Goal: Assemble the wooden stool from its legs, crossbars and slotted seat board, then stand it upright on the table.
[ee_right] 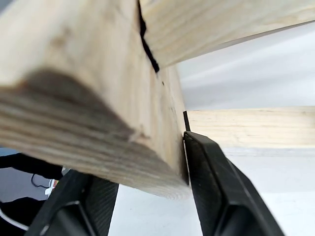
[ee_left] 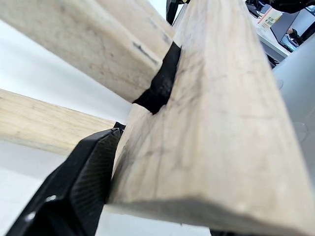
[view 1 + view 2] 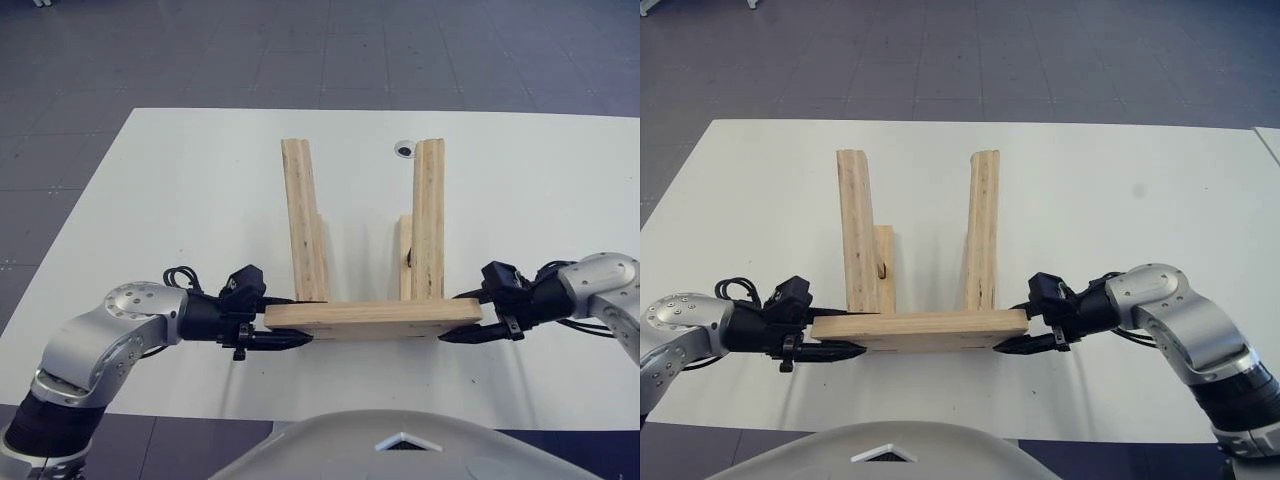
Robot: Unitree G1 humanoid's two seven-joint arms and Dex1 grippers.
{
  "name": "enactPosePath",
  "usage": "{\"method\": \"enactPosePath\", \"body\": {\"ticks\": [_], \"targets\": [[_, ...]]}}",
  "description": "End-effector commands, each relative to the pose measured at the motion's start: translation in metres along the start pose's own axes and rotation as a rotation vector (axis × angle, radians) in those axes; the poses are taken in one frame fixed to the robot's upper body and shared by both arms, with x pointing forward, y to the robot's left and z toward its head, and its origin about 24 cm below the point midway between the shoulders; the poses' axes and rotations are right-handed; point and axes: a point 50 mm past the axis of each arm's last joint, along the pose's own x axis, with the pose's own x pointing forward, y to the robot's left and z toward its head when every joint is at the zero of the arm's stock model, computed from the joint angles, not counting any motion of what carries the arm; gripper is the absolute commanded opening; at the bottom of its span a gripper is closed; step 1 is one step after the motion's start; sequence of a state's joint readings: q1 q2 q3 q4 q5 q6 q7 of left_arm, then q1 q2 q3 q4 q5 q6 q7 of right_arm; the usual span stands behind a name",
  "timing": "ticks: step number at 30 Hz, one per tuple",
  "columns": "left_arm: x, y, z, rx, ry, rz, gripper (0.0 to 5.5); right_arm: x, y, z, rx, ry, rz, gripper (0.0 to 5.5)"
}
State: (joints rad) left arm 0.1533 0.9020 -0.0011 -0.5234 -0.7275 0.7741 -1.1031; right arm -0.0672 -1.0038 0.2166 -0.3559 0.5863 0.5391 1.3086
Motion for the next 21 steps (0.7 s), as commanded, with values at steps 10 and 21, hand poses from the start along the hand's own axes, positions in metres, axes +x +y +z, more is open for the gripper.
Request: {"method": "enactPosePath", "body": {"ticks": [10,21], "targets": [[-0.024,0.008,0.055,-0.052,-0.148,0.028,2.29,-0.020,0.002,0.083,0.126,-0.251,0.027,1.76],[-0.034,0.001,0.074,-0.349,-0.200,-0.284,2.29,-0.027,0.002,0.090,0.537,-0.235,0.275,1.76]]}}
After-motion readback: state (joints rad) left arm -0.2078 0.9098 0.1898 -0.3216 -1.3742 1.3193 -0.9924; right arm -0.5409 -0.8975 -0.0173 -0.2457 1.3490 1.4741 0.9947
